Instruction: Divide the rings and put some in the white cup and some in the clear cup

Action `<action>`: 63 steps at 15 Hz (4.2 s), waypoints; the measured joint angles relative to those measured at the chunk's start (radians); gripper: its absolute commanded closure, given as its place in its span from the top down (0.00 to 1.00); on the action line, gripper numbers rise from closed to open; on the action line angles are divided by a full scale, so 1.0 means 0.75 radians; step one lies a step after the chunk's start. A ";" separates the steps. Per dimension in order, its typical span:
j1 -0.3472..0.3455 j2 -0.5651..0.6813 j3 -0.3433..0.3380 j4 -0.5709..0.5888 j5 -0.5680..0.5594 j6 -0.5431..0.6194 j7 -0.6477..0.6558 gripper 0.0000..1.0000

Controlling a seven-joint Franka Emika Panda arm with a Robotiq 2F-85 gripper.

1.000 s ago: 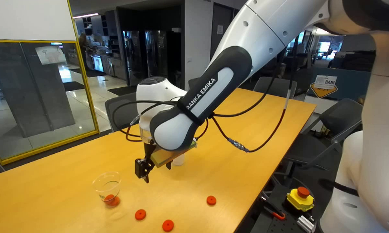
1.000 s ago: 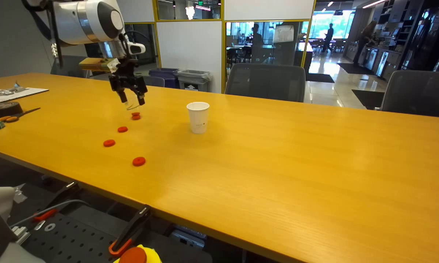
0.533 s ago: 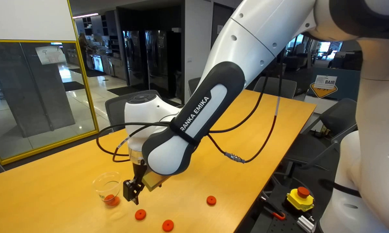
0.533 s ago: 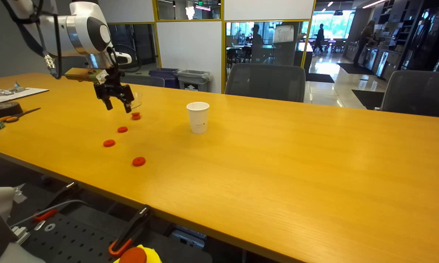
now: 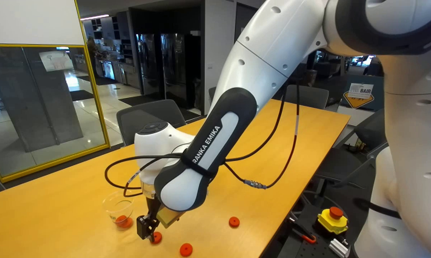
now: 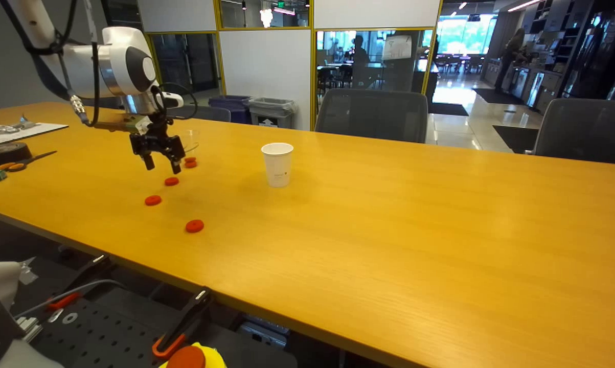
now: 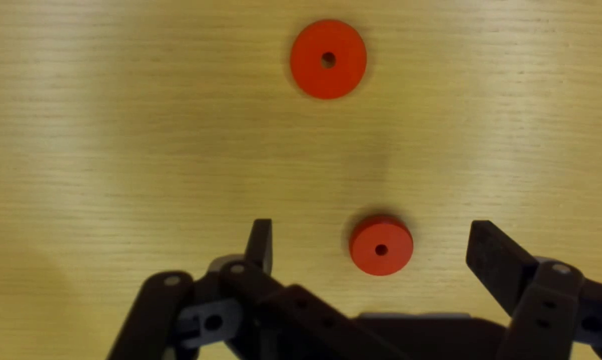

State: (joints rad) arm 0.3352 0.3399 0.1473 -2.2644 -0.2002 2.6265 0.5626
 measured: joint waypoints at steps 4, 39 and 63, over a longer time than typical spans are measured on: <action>0.003 0.063 -0.002 0.062 0.000 0.000 -0.023 1.00; 0.006 0.245 -0.040 0.225 0.097 -0.008 -0.154 0.27; 0.026 0.008 -0.047 0.467 0.016 -0.326 -0.151 0.16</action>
State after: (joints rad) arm 0.3550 0.3461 0.1119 -1.9139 -0.1880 2.3821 0.4491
